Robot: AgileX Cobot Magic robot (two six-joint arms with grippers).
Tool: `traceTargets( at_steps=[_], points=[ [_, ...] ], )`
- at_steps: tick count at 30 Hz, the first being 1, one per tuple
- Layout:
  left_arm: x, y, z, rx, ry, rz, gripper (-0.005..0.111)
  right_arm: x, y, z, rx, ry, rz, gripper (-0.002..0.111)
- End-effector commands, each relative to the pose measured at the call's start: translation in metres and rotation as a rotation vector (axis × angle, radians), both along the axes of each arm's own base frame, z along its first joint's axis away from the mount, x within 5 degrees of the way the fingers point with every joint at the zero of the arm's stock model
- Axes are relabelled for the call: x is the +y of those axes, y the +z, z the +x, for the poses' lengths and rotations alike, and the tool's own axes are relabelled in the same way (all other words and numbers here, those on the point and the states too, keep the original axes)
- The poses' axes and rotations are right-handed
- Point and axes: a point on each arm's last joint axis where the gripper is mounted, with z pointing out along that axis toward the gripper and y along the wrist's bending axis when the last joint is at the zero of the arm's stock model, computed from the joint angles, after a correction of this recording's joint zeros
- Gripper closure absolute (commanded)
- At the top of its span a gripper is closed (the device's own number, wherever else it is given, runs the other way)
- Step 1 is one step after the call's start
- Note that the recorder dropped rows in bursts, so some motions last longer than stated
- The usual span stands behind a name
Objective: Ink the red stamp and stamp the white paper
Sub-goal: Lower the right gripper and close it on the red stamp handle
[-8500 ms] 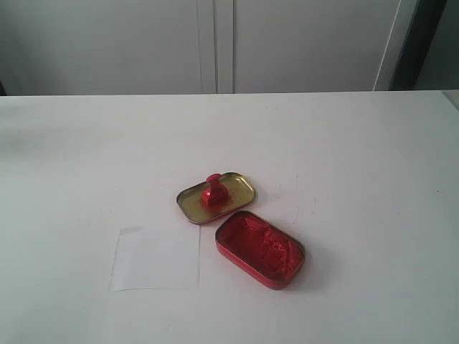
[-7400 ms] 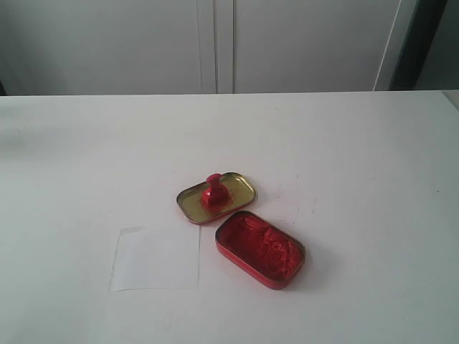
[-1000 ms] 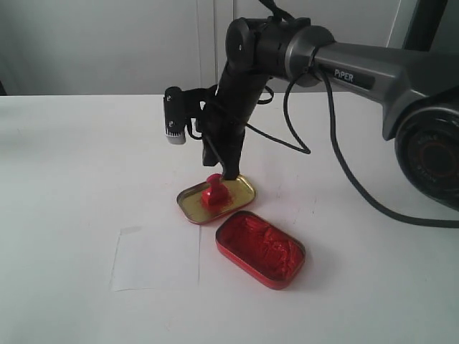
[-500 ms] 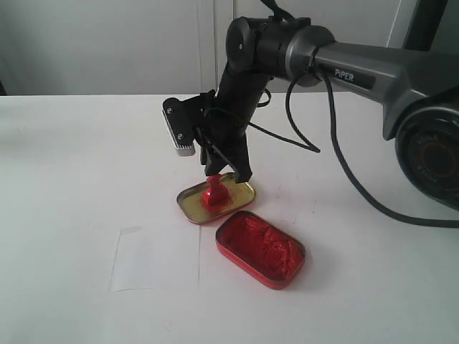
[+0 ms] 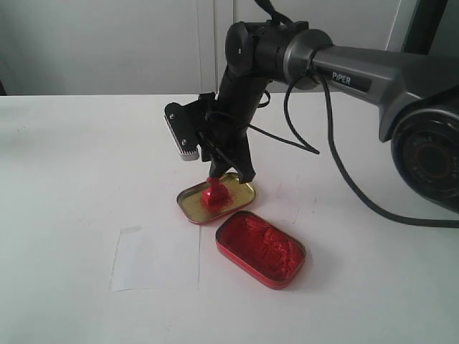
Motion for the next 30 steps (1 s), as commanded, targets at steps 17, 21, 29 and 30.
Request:
traceTargets(
  at_steps=[17, 21, 29, 30],
  points=[
    [0.000, -0.003, 0.000, 0.007, -0.005, -0.002, 0.107, 0.002, -0.034, 0.003, 0.065, 0.005, -0.028, 0.071],
    [0.000, -0.003, 0.000, 0.007, -0.005, -0.002, 0.107, 0.002, -0.034, 0.003, 0.063, 0.004, -0.027, 0.072],
    [0.000, -0.003, 0.000, 0.007, -0.005, -0.002, 0.107, 0.003, -0.037, 0.003, 0.070, 0.004, -0.031, 0.073],
    [0.000, -0.003, 0.000, 0.007, -0.005, -0.002, 0.107, 0.003, -0.038, 0.003, 0.071, 0.004, -0.032, 0.073]
  ],
)
